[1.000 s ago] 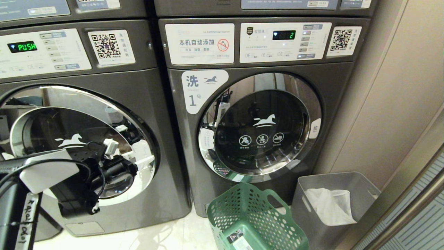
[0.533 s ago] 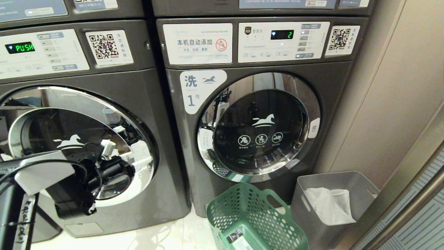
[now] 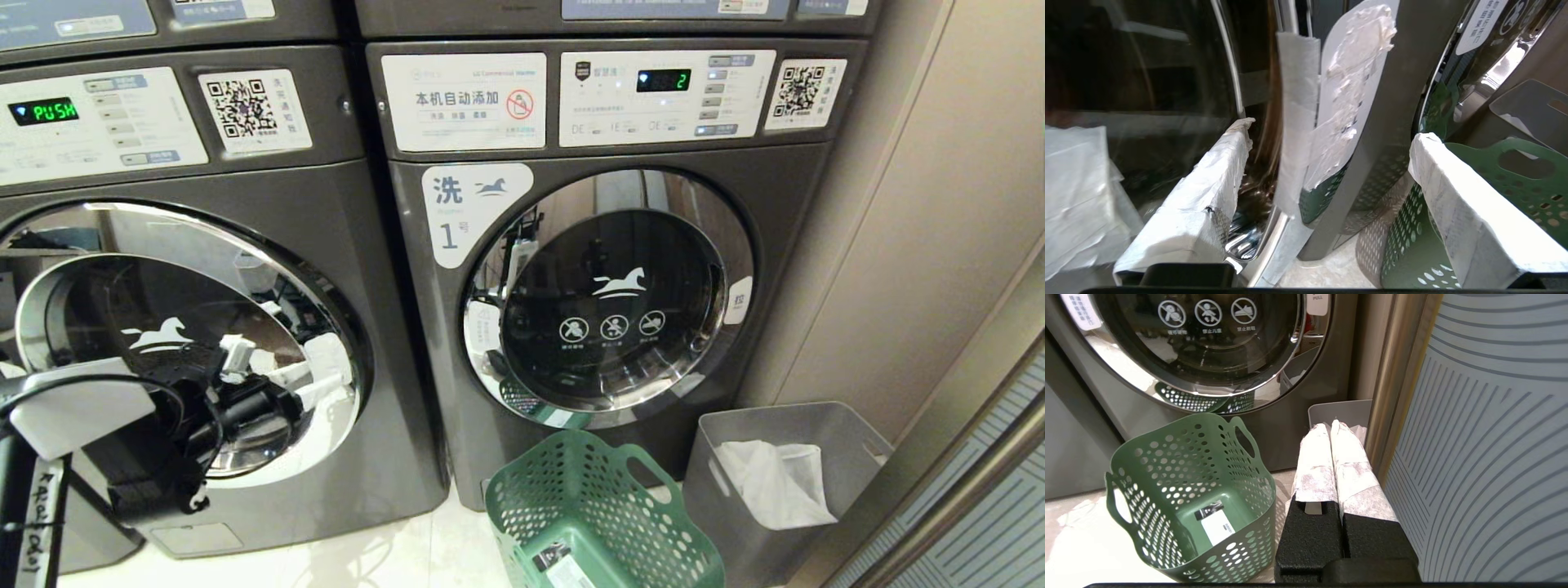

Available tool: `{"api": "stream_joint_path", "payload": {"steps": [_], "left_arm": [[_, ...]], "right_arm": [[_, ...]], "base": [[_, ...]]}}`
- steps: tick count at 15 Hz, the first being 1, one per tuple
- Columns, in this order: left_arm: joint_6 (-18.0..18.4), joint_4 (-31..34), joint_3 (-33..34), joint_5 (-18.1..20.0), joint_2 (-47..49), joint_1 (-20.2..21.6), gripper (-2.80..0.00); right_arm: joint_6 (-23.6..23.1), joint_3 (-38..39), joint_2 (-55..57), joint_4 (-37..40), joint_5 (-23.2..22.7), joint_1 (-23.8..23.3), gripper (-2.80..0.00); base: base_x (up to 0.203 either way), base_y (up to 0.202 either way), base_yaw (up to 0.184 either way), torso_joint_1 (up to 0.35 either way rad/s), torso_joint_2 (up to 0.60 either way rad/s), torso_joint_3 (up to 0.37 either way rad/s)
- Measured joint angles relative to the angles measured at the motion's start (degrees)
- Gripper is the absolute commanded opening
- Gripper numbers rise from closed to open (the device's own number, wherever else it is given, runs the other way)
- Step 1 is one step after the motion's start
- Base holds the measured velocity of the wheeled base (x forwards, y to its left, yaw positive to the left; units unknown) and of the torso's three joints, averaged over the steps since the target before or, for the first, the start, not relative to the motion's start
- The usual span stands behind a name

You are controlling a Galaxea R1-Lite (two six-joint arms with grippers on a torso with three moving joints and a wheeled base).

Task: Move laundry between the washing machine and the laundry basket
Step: Open the lid of the washing machine

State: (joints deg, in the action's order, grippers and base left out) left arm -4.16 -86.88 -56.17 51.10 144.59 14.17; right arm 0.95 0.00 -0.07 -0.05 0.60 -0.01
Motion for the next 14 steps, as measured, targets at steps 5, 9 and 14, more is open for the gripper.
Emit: {"api": "stream_joint_path", "payload": {"steps": [5,9,14], "left_arm": [[0.06,-0.18,0.06,-0.26,-0.13,1.07,0.0],[0.06,-0.29,4.24,-0.26,-2.84,1.42,0.0],[1.88,-0.27,16.63,-0.3,-11.0,2.39,0.0]], "right_arm": [[0.02,0.0,0.0,0.02,0.02,0.03,-2.8],[0.02,0.0,0.0,0.0,0.0,0.01,-2.8],[0.02,0.0,0.0,0.0,0.02,0.01,-2.8]], "base": [[0.0,0.0,0.0,0.0,0.0,0.0],[0.0,0.0,0.0,0.0,0.0,0.0],[0.0,0.0,0.0,0.0,0.0,0.0]]}}
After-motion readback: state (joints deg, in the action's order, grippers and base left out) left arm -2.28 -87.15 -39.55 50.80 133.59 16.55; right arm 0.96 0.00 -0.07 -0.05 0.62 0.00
